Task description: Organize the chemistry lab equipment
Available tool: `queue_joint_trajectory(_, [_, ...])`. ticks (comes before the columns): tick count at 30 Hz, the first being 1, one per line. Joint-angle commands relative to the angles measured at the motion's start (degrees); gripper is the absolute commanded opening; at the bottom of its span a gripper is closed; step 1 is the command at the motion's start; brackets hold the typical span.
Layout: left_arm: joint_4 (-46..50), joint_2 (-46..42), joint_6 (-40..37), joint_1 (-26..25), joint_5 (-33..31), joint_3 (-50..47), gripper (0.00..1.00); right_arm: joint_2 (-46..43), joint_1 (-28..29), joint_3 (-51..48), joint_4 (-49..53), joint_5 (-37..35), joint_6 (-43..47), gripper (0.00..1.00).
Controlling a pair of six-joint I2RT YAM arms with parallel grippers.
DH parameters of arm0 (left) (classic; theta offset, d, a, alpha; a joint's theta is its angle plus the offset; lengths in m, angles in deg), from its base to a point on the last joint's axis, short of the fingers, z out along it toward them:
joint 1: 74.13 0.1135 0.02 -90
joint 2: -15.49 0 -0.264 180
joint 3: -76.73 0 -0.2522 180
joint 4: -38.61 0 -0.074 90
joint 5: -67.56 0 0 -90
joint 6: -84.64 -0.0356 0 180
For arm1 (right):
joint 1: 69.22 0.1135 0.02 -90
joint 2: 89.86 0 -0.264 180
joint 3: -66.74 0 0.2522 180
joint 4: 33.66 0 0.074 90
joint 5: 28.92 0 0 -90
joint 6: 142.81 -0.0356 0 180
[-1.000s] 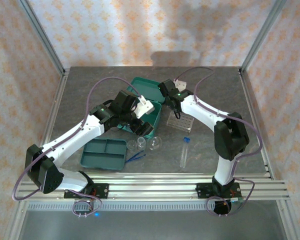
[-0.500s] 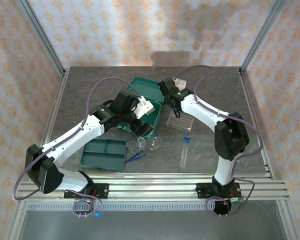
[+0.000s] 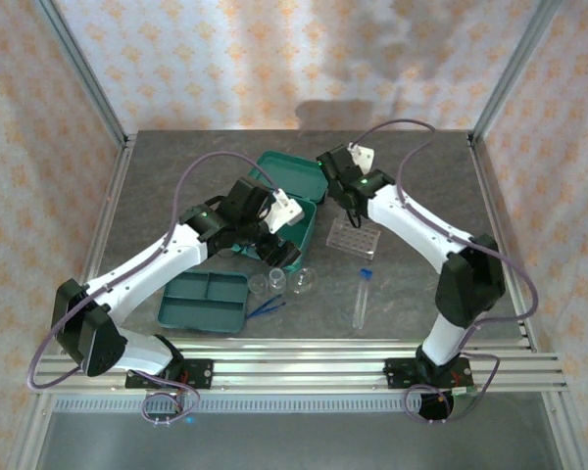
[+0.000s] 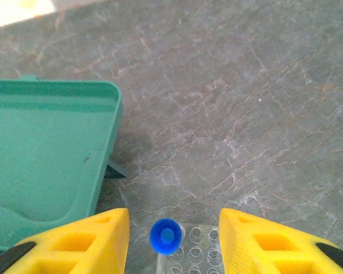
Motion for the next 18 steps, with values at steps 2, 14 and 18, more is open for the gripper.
queue_joint_trajectory(2, [1.5,1.5,-1.0,-2.0,-1.6,2.3,0.86,-5.2,0.6,1.2,4.1,-2.6,-0.5,0.45])
queue_joint_trajectory(14, [3.1,6.5,-2.7,-6.0,-4.5,8.2,0.86,-16.3,2.3,-6.8,5.7,-1.9,-1.0,0.49])
queue_joint_trajectory(18, [3.5,8.5,-2.8,-7.2,-5.7,10.9,0.86,-20.8,3.1,-12.6,5.6,-2.2,-2.1,0.50])
